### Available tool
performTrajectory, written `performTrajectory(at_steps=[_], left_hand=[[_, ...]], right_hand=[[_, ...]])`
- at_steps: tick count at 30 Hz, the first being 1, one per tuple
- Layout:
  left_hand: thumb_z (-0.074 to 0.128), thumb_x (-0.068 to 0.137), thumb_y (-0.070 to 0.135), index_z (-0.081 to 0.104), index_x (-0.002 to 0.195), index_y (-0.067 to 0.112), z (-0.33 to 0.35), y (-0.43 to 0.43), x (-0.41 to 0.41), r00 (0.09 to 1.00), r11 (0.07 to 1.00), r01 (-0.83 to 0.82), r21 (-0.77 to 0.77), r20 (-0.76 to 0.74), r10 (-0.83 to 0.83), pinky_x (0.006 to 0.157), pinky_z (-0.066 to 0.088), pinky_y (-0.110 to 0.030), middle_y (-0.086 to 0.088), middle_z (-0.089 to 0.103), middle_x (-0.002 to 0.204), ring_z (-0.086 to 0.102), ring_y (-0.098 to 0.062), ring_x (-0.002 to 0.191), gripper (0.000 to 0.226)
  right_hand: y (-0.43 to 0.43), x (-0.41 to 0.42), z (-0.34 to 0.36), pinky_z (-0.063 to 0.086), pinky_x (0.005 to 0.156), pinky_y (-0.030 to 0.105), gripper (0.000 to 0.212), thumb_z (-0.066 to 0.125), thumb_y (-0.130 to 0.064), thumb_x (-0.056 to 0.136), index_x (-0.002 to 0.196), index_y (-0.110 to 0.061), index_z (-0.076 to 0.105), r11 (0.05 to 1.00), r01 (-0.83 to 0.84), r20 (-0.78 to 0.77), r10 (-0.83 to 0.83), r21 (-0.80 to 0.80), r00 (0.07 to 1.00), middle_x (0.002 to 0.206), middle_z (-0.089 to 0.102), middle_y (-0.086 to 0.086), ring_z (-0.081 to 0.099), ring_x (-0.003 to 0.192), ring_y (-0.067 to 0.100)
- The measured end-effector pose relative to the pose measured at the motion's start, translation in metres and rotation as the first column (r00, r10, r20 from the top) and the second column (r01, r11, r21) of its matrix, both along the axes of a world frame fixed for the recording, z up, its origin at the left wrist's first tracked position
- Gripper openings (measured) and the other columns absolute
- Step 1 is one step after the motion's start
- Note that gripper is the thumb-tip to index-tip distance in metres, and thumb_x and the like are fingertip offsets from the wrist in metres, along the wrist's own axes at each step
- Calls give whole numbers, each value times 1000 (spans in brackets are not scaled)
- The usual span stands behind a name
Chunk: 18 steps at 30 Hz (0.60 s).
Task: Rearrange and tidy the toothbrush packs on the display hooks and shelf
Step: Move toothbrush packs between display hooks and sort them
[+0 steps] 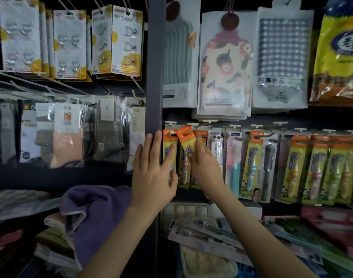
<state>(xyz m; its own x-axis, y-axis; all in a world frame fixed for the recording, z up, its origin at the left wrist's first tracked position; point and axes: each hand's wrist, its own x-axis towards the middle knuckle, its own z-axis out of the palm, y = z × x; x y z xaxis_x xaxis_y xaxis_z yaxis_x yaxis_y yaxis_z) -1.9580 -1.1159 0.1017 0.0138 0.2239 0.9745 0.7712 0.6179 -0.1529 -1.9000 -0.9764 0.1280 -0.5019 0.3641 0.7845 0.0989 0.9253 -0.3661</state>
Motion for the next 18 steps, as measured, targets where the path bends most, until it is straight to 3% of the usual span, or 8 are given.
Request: performTrajectory(at_steps=[5,12,15,18], left_hand=[[59,80,23,58,129,12,-1,0,0,1000,1000,-10,1,14,10,110,29,-51,-18,18,151,16,-36,141,49],[53,81,24,60,127,13,-3,3,-2,999,999,-46,13,9,46,109,27,-55,-16,17,152,14,-35,141,48],[57,81,25,57,130,15,-12,10,10,990,989,-138,58,10,138,112,9,-57,-15,19,151,11,-32,141,50],[55,83,26,53,133,16,-26,32,32,993,992,-119,45,-4,119,111,7,-56,-16,23,151,16,-33,140,51]], right_hand=[[4,-29,-6,43,70,33,63,38,-25,100,150,-11,4,990,101,89,-92,-99,992,143,40,18,58,106,32],[17,-67,4,45,79,39,63,33,-21,101,149,-4,-3,956,206,228,-157,-209,961,148,30,22,54,116,36],[23,-57,-2,42,93,42,60,30,-37,101,149,-6,11,968,203,259,-160,-150,952,153,21,19,43,128,35],[38,-14,-12,46,81,40,49,38,-33,99,141,-8,33,987,149,122,-142,-56,982,133,47,17,52,113,34]])
